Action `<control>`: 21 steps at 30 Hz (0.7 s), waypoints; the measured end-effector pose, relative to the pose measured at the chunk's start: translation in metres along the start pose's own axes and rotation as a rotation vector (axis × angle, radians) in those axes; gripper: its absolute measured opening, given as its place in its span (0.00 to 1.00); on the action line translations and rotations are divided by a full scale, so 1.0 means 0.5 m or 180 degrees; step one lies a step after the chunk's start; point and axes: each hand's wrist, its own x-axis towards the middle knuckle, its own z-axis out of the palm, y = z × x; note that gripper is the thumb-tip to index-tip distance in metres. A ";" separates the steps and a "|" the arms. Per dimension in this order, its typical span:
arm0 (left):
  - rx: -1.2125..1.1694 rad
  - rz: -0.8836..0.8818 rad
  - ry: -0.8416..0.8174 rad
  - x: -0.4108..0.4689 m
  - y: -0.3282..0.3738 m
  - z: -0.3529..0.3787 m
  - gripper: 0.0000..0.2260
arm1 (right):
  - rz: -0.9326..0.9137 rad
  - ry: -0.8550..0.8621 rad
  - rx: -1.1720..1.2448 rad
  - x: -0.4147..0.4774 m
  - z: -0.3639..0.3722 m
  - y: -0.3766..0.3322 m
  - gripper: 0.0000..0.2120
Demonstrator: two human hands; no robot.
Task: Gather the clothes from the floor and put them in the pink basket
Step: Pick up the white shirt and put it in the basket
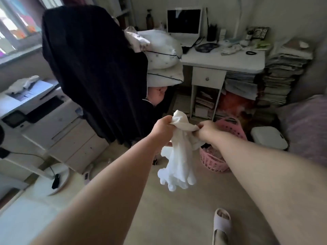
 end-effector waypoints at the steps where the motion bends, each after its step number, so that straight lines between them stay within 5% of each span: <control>1: 0.0022 0.0043 -0.0038 0.019 0.020 0.028 0.12 | 0.0062 0.0109 0.0050 0.009 -0.032 0.013 0.10; 3: 0.0048 0.0120 -0.0082 0.059 0.054 0.078 0.13 | 0.0199 0.0348 0.0137 0.031 -0.087 0.041 0.04; 7: 0.0162 0.0214 -0.0218 0.148 0.121 0.191 0.13 | 0.0346 0.0550 0.0313 0.105 -0.188 0.098 0.14; 21: 0.0254 -0.0118 -0.0449 0.474 0.285 0.465 0.15 | 0.0629 0.0292 0.0174 0.432 -0.460 0.195 0.15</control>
